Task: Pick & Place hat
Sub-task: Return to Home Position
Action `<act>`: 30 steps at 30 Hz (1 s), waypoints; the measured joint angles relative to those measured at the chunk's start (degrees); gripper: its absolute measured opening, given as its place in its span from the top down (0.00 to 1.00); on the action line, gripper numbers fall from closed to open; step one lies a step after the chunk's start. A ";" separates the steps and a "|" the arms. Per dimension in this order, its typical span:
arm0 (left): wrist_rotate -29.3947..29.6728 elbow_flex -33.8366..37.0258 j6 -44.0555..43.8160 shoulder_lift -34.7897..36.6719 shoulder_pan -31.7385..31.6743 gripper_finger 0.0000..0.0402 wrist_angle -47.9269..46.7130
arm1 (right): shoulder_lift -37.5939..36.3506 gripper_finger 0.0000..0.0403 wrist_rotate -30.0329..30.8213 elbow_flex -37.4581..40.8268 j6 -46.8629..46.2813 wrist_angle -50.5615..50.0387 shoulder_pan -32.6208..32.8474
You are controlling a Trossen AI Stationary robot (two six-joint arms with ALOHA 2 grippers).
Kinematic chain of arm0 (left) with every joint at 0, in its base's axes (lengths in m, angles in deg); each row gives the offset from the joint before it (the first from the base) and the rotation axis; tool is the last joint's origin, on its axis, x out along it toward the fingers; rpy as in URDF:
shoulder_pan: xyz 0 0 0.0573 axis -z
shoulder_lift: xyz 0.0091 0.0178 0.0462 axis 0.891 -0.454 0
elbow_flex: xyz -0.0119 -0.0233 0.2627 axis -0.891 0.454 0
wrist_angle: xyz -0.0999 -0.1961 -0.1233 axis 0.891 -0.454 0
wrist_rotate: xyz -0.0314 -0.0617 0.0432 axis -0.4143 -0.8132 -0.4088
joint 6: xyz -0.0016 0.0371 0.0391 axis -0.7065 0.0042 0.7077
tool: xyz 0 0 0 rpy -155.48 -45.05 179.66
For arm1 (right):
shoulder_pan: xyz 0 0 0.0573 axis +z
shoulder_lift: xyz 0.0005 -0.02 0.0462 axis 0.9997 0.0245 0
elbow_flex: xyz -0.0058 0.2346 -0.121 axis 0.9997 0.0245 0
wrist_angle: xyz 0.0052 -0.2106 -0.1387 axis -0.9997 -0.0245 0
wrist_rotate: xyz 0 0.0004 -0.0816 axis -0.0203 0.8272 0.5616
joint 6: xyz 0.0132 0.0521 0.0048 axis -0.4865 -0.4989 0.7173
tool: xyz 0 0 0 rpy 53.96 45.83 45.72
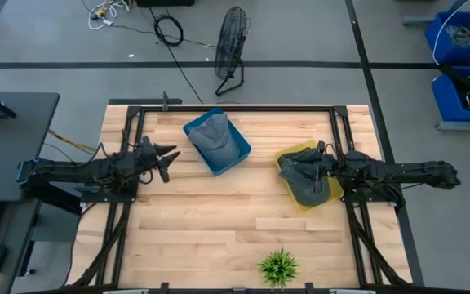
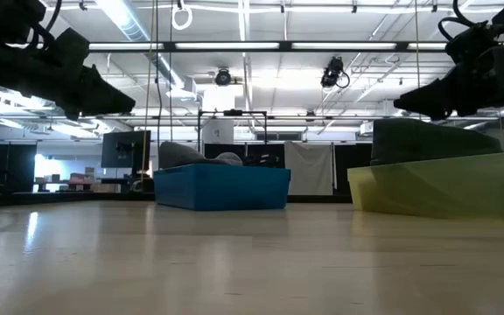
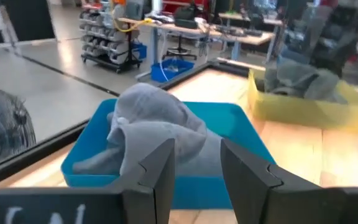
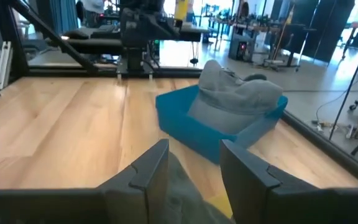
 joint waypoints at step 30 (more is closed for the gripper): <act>-1.96 0.00 14.42 13.24 -0.05 0.69 -0.65 | -0.04 0.64 -0.01 -0.04 5.98 10.75 0.00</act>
